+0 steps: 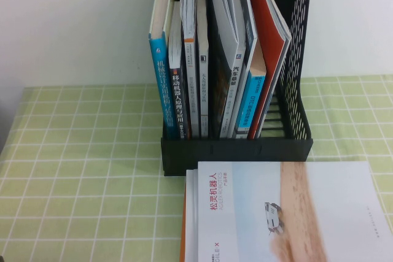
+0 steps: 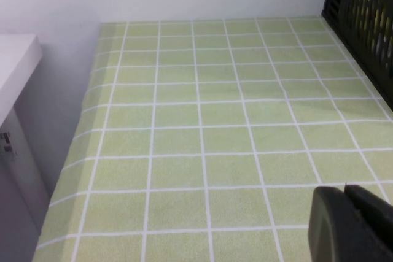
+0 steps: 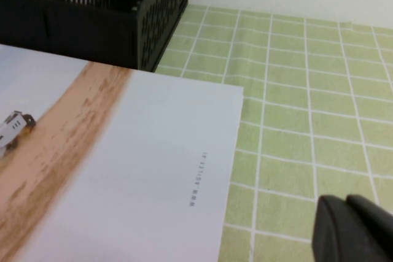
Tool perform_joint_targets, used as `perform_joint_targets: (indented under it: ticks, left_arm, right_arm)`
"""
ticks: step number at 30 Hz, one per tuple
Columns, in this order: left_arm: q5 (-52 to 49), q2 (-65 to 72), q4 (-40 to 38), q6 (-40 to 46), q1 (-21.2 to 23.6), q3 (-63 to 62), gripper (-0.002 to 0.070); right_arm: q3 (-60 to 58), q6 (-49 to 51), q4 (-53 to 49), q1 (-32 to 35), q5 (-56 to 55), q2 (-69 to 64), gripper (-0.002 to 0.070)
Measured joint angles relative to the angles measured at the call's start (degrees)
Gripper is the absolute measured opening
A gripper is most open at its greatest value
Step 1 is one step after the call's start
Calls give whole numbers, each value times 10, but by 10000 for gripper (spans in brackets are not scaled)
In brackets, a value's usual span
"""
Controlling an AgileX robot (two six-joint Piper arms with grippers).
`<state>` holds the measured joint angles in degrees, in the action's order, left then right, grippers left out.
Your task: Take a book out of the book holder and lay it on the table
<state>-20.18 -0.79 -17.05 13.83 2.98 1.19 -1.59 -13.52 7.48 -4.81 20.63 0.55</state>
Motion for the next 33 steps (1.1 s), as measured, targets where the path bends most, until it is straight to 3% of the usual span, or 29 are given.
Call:
perform_joint_targets:
  ticks: [12, 23, 27, 33]
  left_arm:
    - [20, 0, -29, 1, 0, 0, -2]
    - [347, 0, -269, 3, 0, 2, -3]
    - [398, 0, -310, -26, 0, 2, -2]
    - [449, 0, -343, -138, 0, 2, -3]
  right_arm:
    - [0, 0, 5, 0, -71, 0, -1]
    - [0, 0, 16, 0, -399, 0, -1]
    - [0, 0, 18, 0, -510, 0, -1]
    - [4, 33, 21, 0, -614, 0, -1]
